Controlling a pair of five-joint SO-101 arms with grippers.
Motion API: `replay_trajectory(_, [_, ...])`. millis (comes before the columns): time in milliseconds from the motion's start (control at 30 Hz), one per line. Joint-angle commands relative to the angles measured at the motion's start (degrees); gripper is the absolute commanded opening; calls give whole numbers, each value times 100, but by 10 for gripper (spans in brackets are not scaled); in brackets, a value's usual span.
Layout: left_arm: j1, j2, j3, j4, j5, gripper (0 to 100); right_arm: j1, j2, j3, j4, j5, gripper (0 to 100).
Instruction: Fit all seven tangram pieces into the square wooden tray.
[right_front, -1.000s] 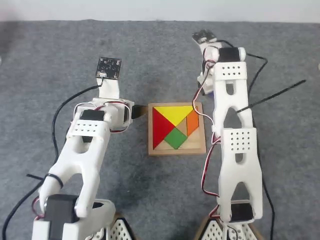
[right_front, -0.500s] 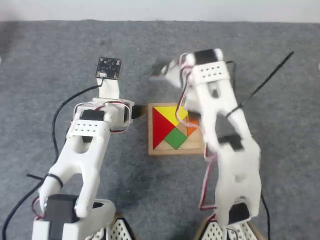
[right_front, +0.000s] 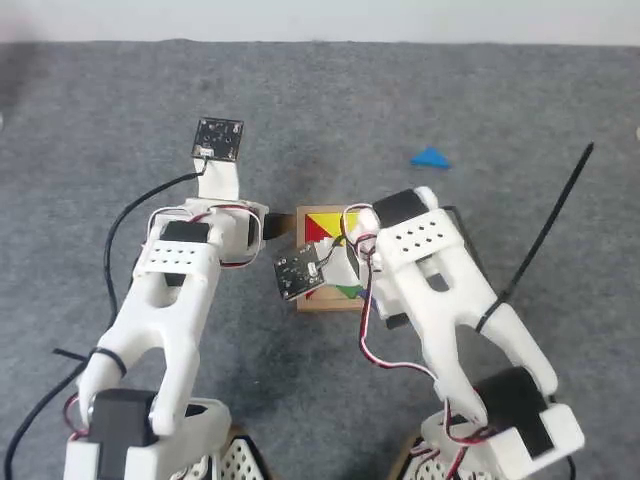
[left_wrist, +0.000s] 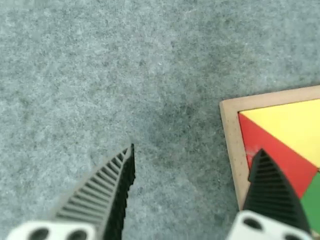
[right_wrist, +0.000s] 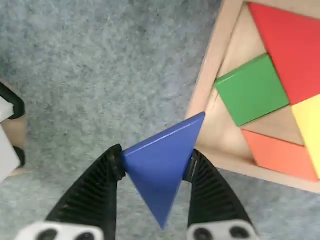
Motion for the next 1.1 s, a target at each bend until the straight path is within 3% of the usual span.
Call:
replay_trajectory(0, [-9, -35, -22, -114, -70, 347, -48, 40, -9, -119, 378, 8])
replay_trajectory(67, [9, -35, -13, -114, -70, 347, -31, 198, -105, -180, 879, 8])
replay_trajectory(233, [18, -26, 4, -114, -70, 347, 136, 620, -818, 259, 3209, 9])
replay_trajectory(300, [18, -26, 13, -114, -70, 347, 242, 857, -1081, 48, 3789, 9])
replay_trajectory(500, [0, -26, 13, -114, -70, 346, 462, 1859, -1732, -347, 4308, 9])
replay_trajectory(867, [-9, -26, 4, -114, -70, 346, 576, 2642, -2286, -330, 4325, 9])
replay_trajectory(1067, [-9, -26, 4, -114, -70, 346, 576, 2607, -2286, 171, 5442, 9])
